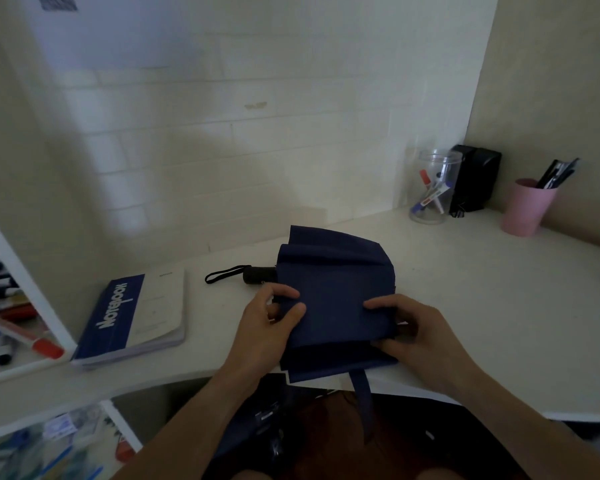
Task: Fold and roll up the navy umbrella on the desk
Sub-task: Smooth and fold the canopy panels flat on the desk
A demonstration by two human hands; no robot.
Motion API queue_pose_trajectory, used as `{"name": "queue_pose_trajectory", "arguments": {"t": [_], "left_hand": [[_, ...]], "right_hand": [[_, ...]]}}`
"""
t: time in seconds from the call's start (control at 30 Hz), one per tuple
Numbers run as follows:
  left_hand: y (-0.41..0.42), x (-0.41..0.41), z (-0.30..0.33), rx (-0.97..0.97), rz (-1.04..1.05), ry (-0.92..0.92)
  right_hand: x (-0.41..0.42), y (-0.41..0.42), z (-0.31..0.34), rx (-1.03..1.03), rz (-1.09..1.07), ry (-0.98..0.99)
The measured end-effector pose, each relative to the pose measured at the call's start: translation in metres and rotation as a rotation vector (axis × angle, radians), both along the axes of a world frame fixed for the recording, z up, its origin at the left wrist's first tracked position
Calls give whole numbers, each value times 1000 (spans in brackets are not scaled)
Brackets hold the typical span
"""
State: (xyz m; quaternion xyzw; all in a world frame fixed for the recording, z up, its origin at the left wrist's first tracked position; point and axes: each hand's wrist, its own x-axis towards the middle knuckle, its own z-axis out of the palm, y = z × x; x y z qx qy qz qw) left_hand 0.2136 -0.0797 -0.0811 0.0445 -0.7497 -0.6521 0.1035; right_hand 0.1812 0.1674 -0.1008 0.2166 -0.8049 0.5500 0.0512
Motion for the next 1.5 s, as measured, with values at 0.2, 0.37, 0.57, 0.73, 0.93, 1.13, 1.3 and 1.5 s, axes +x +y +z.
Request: {"name": "queue_pose_trajectory", "arguments": {"t": [0.2, 0.37, 0.57, 0.73, 0.93, 1.13, 1.3, 1.5], "left_hand": [[-4, 7, -1, -105, -79, -12], [-10, 12, 0, -62, -153, -44], [-16, 13, 2, -31, -203, -93], [-18, 11, 4, -34, -160, -107], [-18, 9, 4, -224, -106, -145], [-29, 9, 5, -698, -123, -105], [-28, 12, 16, -1054, -183, -10], [-4, -1, 27, -1111, -243, 469]], "right_hand": [[9, 13, 4, 205, -83, 213], [16, 24, 2, 394, -131, 517], [21, 29, 6, 549, -46, 678], [18, 33, 5, 590, 58, 659], [20, 30, 3, 657, 112, 694], [18, 30, 6, 725, 170, 756], [15, 29, 9, 768, 184, 807], [11, 28, 9, 802, 228, 840]]}}
